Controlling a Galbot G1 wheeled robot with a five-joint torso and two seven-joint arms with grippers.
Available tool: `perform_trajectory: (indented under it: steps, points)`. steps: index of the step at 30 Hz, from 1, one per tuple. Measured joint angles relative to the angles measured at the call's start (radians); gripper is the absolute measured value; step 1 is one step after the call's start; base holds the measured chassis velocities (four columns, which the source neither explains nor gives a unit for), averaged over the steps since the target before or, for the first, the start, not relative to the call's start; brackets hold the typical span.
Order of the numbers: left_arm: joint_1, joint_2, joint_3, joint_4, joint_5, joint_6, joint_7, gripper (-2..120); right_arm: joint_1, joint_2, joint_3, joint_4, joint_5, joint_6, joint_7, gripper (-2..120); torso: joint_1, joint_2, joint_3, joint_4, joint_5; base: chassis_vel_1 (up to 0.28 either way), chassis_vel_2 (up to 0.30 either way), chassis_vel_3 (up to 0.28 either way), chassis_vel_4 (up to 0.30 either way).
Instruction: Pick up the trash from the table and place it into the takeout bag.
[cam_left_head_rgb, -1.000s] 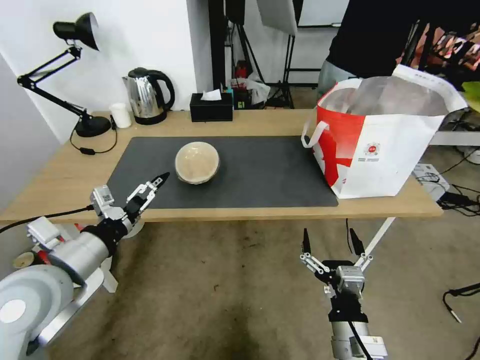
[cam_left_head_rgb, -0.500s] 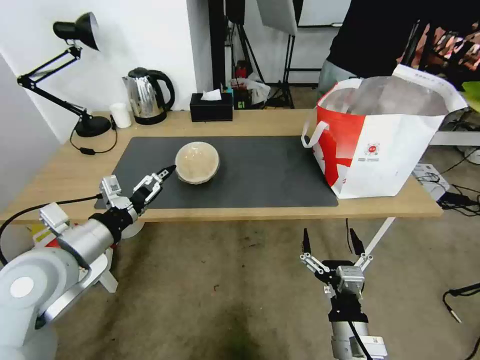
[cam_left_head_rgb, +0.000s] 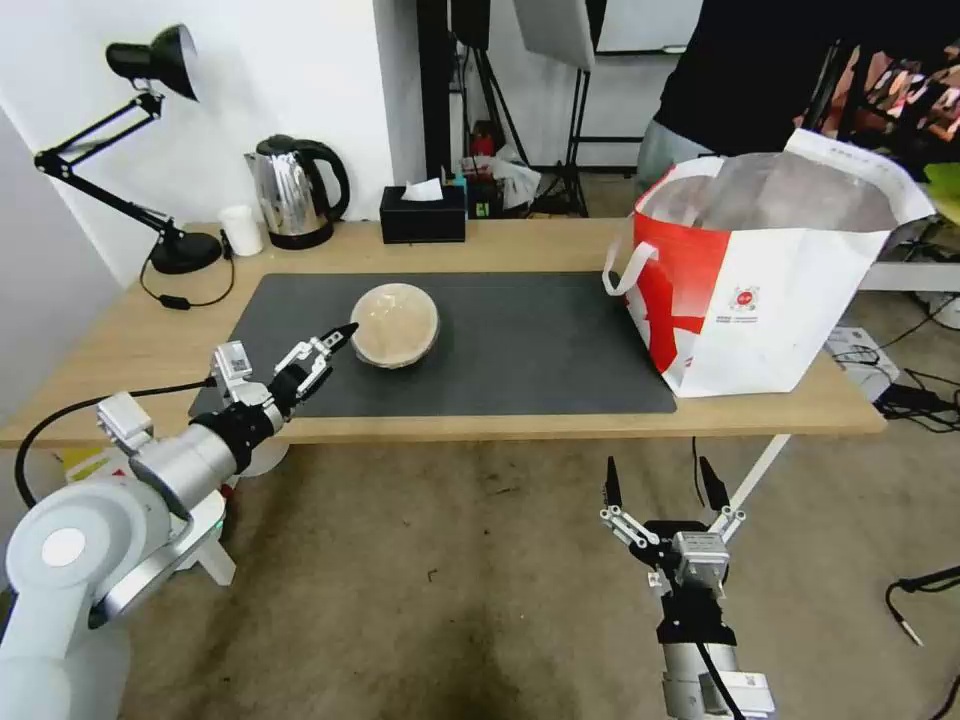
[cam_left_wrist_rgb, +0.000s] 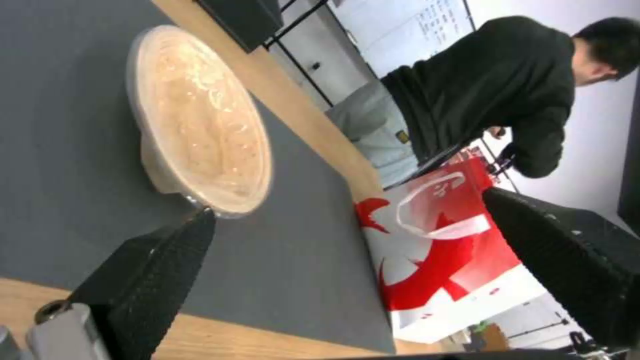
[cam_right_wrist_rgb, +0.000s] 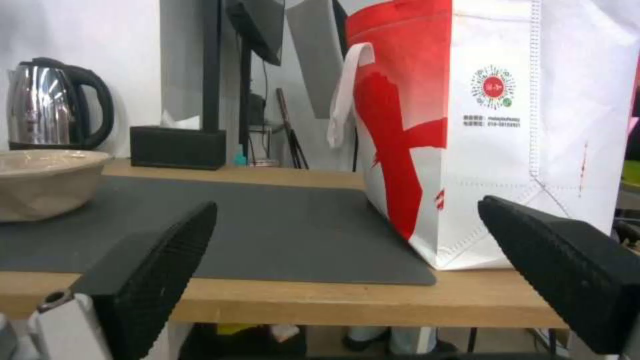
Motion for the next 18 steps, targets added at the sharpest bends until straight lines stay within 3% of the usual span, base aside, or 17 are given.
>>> perform_trajectory:
  steps: [18]
  points:
    - [-0.057, 0.009, 0.018, 0.108, -0.002, 0.037, 0.035, 100, 0.0, 0.0, 0.0, 0.0, 0.0, 0.0, 0.0, 100, 0.0, 0.0, 0.0, 0.0001, 0.0001, 0.0, 0.0, 0.0, 0.0]
